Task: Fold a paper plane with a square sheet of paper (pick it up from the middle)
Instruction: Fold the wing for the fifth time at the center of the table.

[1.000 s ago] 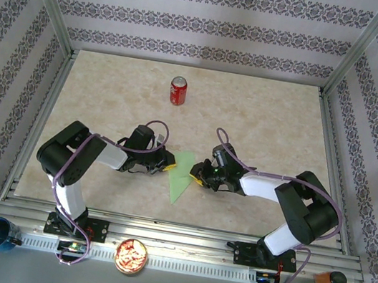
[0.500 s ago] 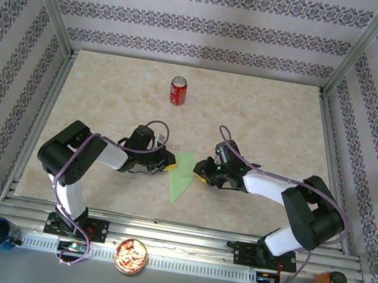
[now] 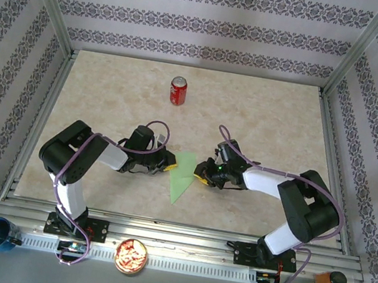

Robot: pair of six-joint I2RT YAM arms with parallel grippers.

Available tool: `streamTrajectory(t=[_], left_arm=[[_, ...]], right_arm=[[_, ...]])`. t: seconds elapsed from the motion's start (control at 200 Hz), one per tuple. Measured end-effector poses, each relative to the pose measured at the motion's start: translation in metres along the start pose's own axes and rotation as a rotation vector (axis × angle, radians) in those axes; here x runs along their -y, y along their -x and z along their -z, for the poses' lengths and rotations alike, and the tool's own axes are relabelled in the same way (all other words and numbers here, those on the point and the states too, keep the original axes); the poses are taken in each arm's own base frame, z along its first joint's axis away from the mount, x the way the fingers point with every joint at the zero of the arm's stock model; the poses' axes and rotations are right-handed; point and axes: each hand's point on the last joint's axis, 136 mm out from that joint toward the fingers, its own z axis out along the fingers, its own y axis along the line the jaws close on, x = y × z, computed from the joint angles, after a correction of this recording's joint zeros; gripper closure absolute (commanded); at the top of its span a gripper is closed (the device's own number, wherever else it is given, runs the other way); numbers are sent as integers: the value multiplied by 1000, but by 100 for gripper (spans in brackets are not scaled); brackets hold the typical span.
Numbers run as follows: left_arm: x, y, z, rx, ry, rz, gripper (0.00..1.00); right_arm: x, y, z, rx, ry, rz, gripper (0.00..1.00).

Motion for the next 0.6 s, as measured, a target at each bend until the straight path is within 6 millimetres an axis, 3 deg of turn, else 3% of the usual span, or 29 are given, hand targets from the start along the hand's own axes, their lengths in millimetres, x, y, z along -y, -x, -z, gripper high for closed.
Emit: streamTrajectory(t=[0.6], left_arm=[[1,0,-1,2,-15,4,87]], right_arm=[[-14,-12,-8,-60,33,45,72]])
